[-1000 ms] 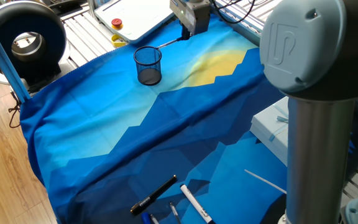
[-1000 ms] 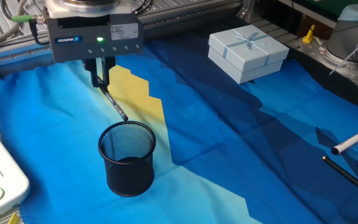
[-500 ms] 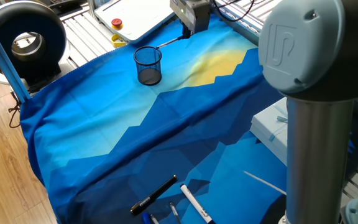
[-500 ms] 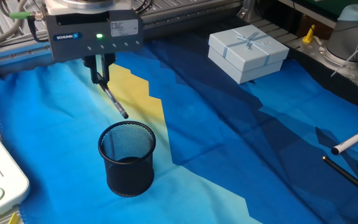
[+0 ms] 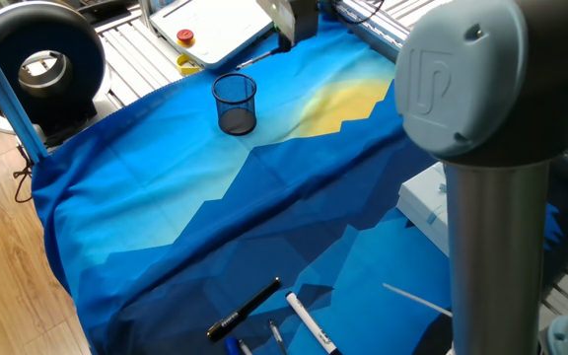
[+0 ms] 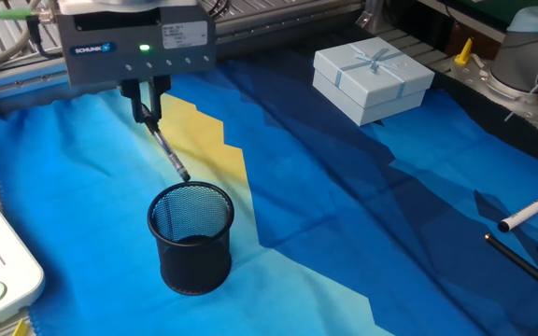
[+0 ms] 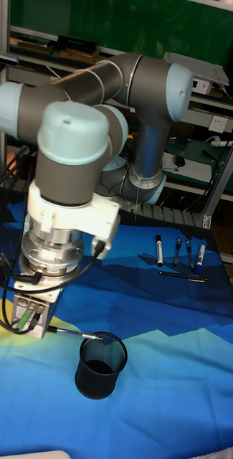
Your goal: Put the pen into the pen holder
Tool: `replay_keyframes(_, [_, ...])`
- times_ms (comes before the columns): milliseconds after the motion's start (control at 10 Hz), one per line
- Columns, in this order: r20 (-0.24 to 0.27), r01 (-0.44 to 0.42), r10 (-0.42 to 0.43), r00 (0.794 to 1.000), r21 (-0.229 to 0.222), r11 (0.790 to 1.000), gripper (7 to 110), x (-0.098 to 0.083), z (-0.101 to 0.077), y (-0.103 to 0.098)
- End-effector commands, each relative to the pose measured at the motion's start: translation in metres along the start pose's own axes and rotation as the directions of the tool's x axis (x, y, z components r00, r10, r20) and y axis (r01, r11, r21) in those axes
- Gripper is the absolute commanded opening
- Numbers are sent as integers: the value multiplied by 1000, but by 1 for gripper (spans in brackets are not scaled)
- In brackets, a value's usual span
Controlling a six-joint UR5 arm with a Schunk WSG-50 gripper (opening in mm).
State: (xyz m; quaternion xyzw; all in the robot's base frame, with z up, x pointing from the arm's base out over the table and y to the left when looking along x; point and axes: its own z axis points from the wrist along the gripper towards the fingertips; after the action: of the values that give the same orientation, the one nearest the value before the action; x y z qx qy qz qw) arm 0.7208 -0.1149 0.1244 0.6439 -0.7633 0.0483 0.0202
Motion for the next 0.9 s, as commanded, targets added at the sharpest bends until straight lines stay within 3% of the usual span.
replay_keyframes(0, [-135,47,-42,990,31,998,7,23,-5,-16])
replay_keyframes(200, [-186,53,-43,982,48,997,7,28,-9,-24])
replay_keyframes(800, [-206,12,0,979,60,998,7,9,-9,-33])
